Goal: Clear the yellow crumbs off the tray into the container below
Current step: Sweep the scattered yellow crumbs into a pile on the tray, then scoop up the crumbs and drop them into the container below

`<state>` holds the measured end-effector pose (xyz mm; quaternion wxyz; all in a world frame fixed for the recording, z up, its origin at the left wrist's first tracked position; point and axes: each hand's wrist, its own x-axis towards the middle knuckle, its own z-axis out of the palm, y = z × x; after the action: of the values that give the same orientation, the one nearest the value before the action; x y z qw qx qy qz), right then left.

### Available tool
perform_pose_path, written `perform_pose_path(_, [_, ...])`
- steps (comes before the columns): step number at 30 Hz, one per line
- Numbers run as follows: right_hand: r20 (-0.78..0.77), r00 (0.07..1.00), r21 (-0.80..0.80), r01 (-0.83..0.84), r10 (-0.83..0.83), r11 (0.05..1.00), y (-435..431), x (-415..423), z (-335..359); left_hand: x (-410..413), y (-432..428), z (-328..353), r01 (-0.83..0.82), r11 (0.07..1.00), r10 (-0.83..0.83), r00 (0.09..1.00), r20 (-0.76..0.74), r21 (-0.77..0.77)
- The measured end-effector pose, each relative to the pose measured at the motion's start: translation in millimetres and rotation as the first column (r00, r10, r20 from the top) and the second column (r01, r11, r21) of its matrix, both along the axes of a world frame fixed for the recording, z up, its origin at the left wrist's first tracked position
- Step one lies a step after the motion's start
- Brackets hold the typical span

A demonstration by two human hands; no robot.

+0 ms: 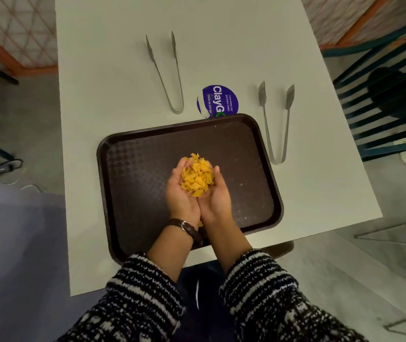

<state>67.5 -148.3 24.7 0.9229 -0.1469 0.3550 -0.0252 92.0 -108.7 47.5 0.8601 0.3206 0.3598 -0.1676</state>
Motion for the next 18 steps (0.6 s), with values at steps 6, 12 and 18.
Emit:
perform_pose_path(6, [-0.041,0.995,0.054,0.091,-0.088,0.994,-7,1,20,0,-4,7,-0.012,0.995,0.011,1.0,-0.011,-0.103])
perform_pose_path(12, [-0.043,0.995,0.029,0.096,-0.095,0.995,-18,-17,30,-15,-12,12,-0.006,0.993,0.008,1.0,0.016,-0.12])
perform_pose_path(18, [-0.003,0.993,0.046,0.116,-0.116,0.992,-53,-66,19,-66,-45,13,0.028,0.996,-0.023,0.998,0.063,-0.084])
